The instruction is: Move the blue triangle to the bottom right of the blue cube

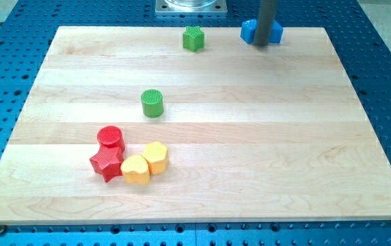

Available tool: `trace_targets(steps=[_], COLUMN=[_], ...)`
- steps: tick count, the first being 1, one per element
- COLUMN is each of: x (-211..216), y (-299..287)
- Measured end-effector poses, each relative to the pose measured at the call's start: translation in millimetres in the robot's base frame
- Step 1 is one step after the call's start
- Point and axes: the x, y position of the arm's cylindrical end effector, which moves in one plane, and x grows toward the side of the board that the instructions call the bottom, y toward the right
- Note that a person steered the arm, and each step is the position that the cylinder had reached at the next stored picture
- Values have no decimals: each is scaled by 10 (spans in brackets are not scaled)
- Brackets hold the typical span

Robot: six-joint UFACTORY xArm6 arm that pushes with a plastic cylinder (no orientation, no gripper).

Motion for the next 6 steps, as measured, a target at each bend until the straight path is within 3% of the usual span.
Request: trace_targets(steps=[1, 2, 3, 4, 5, 6], x=[310, 508, -257, -503, -264, -318], y=[-452, 312, 1274, 1057, 233, 166])
